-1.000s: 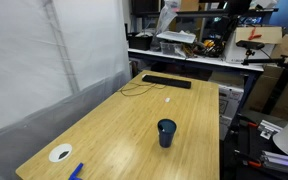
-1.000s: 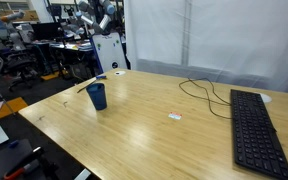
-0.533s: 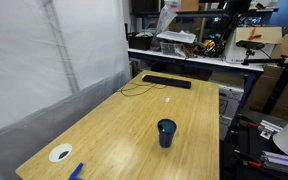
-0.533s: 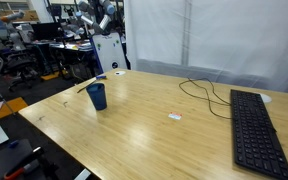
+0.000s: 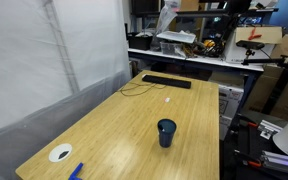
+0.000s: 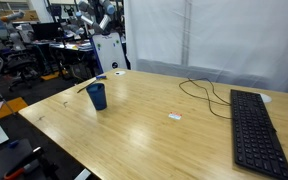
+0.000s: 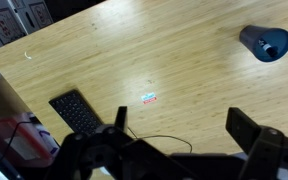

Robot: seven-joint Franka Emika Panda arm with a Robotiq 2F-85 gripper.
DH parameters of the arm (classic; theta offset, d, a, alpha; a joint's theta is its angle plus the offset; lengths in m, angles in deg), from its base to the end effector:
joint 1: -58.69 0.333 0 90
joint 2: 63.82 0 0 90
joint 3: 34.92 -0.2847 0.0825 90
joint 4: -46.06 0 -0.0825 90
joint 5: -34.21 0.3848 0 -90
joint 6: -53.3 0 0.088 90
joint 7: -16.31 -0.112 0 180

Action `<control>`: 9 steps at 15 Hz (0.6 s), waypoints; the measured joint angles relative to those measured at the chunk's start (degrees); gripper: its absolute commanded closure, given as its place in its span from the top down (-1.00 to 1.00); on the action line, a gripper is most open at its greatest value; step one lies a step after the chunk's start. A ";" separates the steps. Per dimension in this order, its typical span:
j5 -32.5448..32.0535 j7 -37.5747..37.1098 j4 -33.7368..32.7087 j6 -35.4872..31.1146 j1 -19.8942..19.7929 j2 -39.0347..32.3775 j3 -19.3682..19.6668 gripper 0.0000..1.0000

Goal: Remove the marker from the blue cup

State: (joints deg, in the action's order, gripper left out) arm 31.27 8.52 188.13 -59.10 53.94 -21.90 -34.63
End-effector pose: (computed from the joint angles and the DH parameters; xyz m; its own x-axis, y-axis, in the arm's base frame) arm 0.3725 -0.0366 0.5227 0.9556 -0.2002 0.2162 -0.2089 -0.9778 0.0180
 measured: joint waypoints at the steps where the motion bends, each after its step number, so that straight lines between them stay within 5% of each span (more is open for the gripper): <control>1: 0.00 0.00 0.00 0.00 0.00 0.00 0.00 1.00; 9: 0.24 0.21 0.41 0.07 0.27 -0.18 -0.05 1.00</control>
State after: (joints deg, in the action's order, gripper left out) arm 31.50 8.73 188.54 -59.03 54.21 -22.08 -34.68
